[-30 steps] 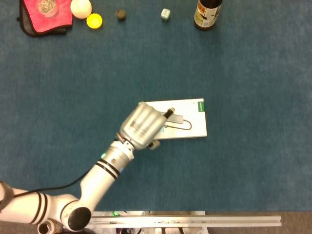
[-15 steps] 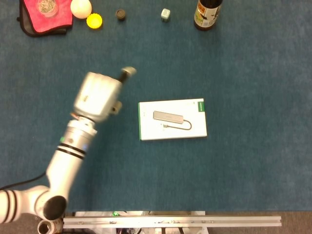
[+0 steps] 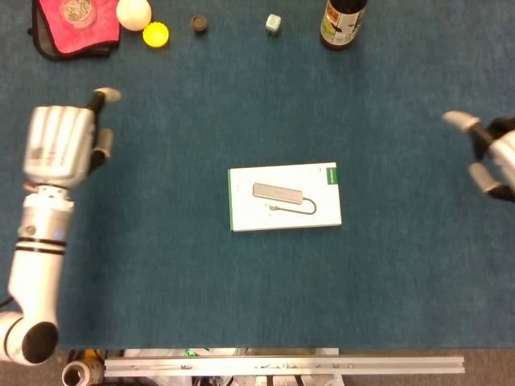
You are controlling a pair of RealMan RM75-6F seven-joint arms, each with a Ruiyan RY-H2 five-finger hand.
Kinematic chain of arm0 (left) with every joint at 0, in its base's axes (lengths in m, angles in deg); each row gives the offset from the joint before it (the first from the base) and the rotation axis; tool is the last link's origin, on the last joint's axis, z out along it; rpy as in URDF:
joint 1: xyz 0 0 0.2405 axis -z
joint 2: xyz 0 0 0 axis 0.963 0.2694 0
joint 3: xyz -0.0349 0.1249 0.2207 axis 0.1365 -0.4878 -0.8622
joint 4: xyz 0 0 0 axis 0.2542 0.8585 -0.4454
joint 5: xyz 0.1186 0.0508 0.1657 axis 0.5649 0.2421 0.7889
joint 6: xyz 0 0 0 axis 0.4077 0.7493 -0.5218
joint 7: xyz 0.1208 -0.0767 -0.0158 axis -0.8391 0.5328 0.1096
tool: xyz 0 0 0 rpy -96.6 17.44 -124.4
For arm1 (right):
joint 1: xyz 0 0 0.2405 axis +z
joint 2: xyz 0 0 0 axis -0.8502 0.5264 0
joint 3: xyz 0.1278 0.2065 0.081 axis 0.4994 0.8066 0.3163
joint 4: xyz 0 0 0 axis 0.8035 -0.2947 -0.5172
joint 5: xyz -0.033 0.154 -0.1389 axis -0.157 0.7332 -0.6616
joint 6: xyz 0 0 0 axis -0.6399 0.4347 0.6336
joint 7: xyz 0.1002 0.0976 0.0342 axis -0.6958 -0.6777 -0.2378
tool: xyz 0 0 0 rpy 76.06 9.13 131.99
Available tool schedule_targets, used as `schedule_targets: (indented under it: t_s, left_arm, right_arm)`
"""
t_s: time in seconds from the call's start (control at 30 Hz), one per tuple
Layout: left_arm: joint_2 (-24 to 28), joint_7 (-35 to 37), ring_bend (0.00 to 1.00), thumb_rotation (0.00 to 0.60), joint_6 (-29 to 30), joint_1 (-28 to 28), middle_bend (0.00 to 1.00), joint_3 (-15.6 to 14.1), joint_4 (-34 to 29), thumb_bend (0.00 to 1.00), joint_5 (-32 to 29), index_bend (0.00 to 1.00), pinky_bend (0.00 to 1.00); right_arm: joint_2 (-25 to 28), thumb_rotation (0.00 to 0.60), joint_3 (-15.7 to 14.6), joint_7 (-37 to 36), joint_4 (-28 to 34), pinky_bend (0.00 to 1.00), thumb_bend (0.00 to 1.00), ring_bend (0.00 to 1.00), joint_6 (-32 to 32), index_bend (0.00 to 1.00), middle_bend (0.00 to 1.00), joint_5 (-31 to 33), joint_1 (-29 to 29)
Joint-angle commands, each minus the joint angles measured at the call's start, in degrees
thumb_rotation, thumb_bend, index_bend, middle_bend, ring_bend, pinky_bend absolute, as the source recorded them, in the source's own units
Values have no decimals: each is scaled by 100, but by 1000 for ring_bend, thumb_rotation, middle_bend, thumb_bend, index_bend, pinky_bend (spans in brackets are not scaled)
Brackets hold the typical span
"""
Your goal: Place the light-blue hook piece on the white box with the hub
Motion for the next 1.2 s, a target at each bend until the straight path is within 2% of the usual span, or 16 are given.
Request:
schedule_targets:
  t_s: [0.03, 0.1, 0.17, 0.23, 0.3, 0.6, 0.67, 0.8, 0.9, 1.0, 1.2]
  left_arm:
    - [88, 226, 802, 600, 219, -229, 771, -105, 187, 420, 214, 355, 864]
    - [168, 375, 803, 600, 245, -348, 772, -147, 177, 420, 235, 375, 864]
    - [242, 493, 803, 600, 264, -451, 773, -181, 174, 420, 259, 387, 864]
    - [312, 585, 803, 600, 267, -544, 773, -219, 149, 420, 278, 387, 864]
    - [359, 666, 803, 600, 244, -598, 773, -220, 136, 420, 271, 387, 864]
    - [453, 881, 802, 600, 299, -811, 772, -153, 148, 420, 322, 385, 864]
    - [471, 892, 800, 600, 282, -838, 771, -130, 140, 420, 310, 384, 864]
    - [472, 945, 799, 600, 268, -890, 770, -92, 153, 420, 308, 383, 865]
    - [475, 956, 798, 600, 233, -914, 769, -76, 140, 420, 309, 383, 865]
    - [475, 949, 797, 600, 210, -933, 769, -49, 119, 420, 303, 383, 865]
    - [450, 989, 797, 600, 197, -988, 768, -8, 143, 420, 308, 379, 865]
  right_arm:
    - [-147, 600, 28, 212, 185, 712, 560, 657, -471, 160, 779, -48, 384]
    - [-212, 600, 45, 269, 277, 808, 690, 770, -825, 160, 901, 33, 617]
    - [-277, 600, 83, 331, 369, 872, 812, 859, -1203, 160, 980, 177, 862]
    - [-382, 600, 136, 438, 410, 944, 950, 934, -1520, 160, 1000, 315, 1099]
    - [-501, 600, 184, 548, 424, 989, 999, 982, -1748, 160, 1000, 450, 1284]
    - [-1012, 593, 358, 1270, 425, 1000, 1000, 1000, -2705, 164, 1000, 1487, 2130]
    - [-1131, 569, 359, 1460, 380, 1000, 1000, 1000, -2861, 164, 1000, 1752, 2323]
    - [-1343, 432, 322, 1815, 325, 1000, 1000, 1000, -3116, 164, 1000, 2297, 2717]
    - [-1503, 376, 251, 2083, 280, 1000, 1000, 1000, -3228, 164, 1000, 2712, 3027]
    - [-1639, 351, 127, 2341, 241, 1000, 1000, 1000, -3318, 164, 1000, 3183, 3368]
    - [-1926, 350, -204, 2730, 156, 1000, 1000, 1000, -3306, 164, 1000, 3998, 4018]
